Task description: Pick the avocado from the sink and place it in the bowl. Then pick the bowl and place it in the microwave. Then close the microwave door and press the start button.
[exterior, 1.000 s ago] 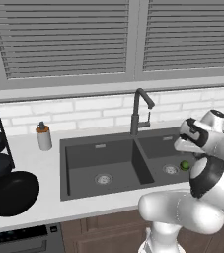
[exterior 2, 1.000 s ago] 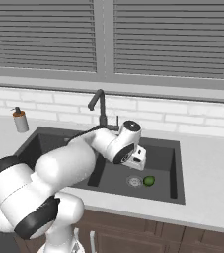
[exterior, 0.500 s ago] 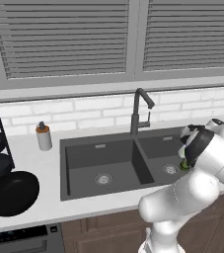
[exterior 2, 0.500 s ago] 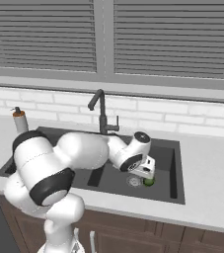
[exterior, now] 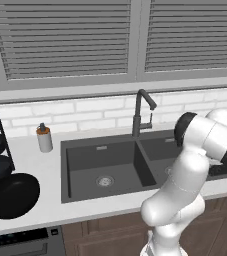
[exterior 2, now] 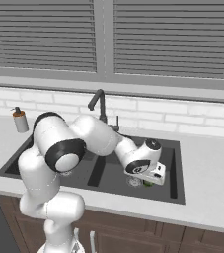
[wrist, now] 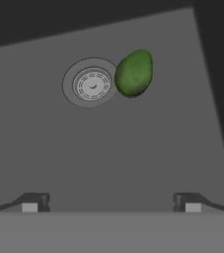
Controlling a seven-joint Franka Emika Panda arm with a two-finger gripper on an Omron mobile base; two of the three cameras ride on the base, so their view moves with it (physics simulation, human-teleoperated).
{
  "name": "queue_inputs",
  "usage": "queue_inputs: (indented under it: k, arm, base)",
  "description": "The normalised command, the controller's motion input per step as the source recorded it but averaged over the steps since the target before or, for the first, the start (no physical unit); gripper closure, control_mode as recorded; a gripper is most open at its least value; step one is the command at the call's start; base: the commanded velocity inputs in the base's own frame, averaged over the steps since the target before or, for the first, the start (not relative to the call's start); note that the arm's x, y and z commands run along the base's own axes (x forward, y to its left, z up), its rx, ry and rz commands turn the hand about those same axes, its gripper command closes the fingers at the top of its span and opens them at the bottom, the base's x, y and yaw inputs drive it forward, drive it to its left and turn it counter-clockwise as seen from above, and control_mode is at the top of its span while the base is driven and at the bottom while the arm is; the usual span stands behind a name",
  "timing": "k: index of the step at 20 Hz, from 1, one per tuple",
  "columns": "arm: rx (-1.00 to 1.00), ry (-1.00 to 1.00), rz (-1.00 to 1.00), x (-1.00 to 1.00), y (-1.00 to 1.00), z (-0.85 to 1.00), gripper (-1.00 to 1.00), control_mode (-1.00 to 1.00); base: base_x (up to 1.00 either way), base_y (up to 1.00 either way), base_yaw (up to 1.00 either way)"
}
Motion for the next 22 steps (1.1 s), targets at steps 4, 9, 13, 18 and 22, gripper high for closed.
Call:
queue_inputs:
  k: [4, 9, 13, 18, 22]
  arm:
    - [0.00, 0.00, 0.00, 0.32, -0.12, -0.09, -1.00, -1.00]
    - [0.00, 0.00, 0.00, 0.44, 0.01, -0.13, -1.00, -1.00]
    - [0.00, 0.00, 0.00, 0.46, 0.02, -0.31, -1.00, -1.00]
    - [0.00, 0.00, 0.00, 0.42, 0.01, -0.36, -1.00, -1.00]
    - [0.00, 0.00, 0.00, 0.43, 0.00, -0.39, -1.00, -1.00]
  base:
    - [0.00, 0.00, 0.00]
    - [0.00, 0.00, 0.00]
    - [0.00, 0.00, 0.00]
    - [0.00, 0.00, 0.00]
    - [0.00, 0.00, 0.00]
